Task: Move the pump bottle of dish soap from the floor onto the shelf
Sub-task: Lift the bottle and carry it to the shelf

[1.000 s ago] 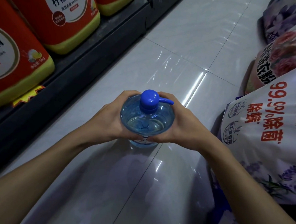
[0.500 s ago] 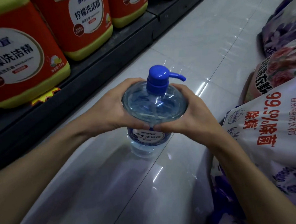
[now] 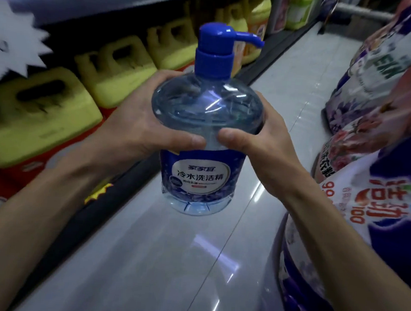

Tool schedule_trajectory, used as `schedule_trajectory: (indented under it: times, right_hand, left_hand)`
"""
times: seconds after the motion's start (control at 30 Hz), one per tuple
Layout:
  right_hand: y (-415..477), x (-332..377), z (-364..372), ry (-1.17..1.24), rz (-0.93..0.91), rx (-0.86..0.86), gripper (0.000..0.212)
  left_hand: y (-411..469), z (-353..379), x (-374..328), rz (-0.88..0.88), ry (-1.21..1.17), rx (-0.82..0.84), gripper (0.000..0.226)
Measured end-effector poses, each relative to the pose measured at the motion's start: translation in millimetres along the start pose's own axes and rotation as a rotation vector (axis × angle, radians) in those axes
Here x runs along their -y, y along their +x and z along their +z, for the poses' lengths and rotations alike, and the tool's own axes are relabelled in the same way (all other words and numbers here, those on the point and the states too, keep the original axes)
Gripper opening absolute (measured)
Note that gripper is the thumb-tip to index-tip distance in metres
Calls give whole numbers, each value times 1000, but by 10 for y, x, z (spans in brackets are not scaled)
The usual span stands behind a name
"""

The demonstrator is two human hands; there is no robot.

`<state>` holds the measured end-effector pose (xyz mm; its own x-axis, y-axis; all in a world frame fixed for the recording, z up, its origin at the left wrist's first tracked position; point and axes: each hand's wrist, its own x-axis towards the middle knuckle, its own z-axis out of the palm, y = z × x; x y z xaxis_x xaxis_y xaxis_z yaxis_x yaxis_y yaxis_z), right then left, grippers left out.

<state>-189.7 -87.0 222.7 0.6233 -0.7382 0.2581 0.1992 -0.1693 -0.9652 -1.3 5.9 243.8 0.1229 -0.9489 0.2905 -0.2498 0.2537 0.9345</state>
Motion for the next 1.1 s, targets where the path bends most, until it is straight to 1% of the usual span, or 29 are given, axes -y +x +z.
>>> schedule_trajectory:
  times: [0.03, 0.07, 0.13, 0.2, 0.27, 0.43, 0.53, 0.67, 0.7, 0.8, 0.83, 0.9, 0.97, 1.0, 1.1]
  right_hand:
    - [42, 174, 28, -2, -21, 1, 83]
    - [86, 343, 67, 1, -33, 8, 87]
    - [172, 734, 153, 14, -52, 18, 106]
    - [258, 1141, 222, 30, -75, 28, 110]
    - [341, 1547, 275, 31, -94, 49, 109]
    - [581, 2691, 420, 27, -133, 72, 109]
    - [722, 3404, 529, 38, -153, 100, 111]
    - [948, 4322, 692, 37, -187, 147, 106]
    - [998, 4530, 743, 34, -202, 173, 102]
    - [1147, 5215, 928, 57, -257, 232, 75]
    - [1205, 5460, 1005, 66, -268, 263, 74]
    - [1285, 5860, 1132, 83, -269, 298, 78]
    - [1351, 6232, 1254, 96, -256, 311, 93]
    - [1390, 6408, 1312, 108, -249, 321, 97]
    - [1482, 6892, 1478, 114, -266, 368, 88]
  left_hand:
    - [33, -19, -162, 19, -1, -28, 75]
    - [61, -41, -326, 32, 1, -59, 73]
    - [128, -112, -692, 59, 1, -113, 69]
    - [204, -203, -1095, 81, 2, -136, 64]
    - [263, -295, -1551, 84, 26, -140, 65]
    - [394, -572, -2745, 107, 86, -159, 76]
    - [483, -734, -3416, 130, 70, -199, 70]
    - [623, -1002, -4302, 179, 115, -249, 65]
    - [639, -1068, -4508, 188, 122, -267, 63]
    - [682, -1279, -5205, 206, 138, -323, 64]
    - [692, -1371, -5458, 211, 153, -336, 64]
    - [698, -1502, -5885, 214, 155, -352, 65]
    - [679, -1623, -6272, 208, 152, -371, 65]
    - [651, -1677, -6476, 205, 158, -388, 66]
    - [553, -1815, -7039, 198, 178, -429, 68]
